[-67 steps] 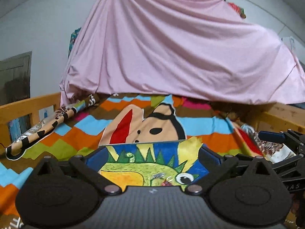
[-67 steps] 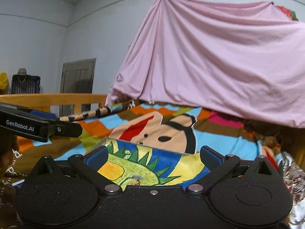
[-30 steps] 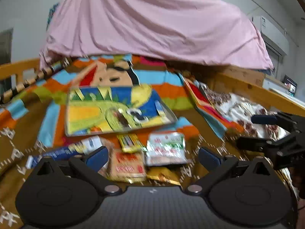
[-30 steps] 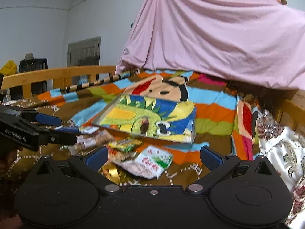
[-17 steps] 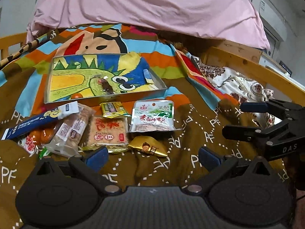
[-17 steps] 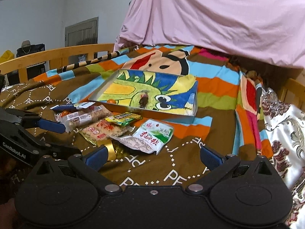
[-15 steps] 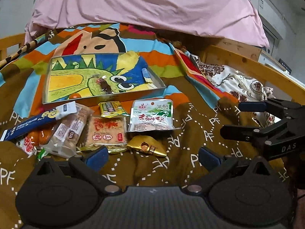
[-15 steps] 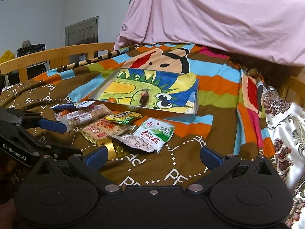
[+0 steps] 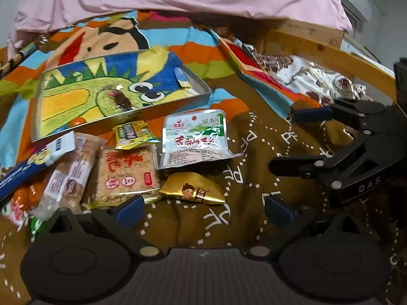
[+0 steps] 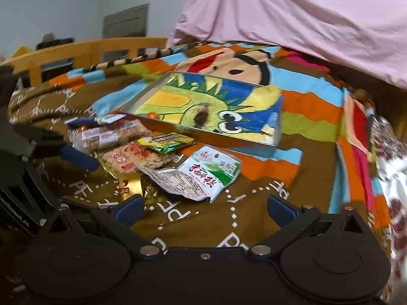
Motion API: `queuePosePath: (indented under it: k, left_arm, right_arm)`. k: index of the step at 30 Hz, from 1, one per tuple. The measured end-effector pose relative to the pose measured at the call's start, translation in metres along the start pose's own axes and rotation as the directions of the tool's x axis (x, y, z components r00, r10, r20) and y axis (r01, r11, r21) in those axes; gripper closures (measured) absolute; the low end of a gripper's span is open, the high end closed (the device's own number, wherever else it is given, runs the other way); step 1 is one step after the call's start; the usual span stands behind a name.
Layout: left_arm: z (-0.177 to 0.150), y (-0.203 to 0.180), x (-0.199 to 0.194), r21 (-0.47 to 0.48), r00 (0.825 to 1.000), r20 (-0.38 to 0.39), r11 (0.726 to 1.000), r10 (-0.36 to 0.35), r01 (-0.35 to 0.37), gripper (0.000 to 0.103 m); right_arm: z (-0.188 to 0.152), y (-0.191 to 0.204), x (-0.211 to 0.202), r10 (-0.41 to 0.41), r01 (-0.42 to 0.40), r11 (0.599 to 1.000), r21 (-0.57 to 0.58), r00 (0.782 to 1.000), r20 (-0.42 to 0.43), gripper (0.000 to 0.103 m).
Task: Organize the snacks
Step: 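Move the left tool to the gold foil packet while the right tool reaches the white-green packet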
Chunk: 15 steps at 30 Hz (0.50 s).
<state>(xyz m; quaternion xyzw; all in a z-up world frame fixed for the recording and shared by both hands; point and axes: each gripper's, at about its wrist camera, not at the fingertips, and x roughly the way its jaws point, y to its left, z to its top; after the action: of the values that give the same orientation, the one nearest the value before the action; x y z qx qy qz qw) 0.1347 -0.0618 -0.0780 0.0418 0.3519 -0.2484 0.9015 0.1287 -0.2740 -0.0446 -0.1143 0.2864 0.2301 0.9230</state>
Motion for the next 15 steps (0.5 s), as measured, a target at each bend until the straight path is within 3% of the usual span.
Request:
queuePosePath:
  k: [15]
  left_arm:
    - [0.015, 0.005, 0.033, 0.068, 0.992, -0.104, 0.995, -0.069, 0.076, 0.002]
  right_arm:
    - [-0.001, -0.025, 0.053, 0.113, -0.114, 0.993, -0.011, 0.993, -0.025, 0.001]
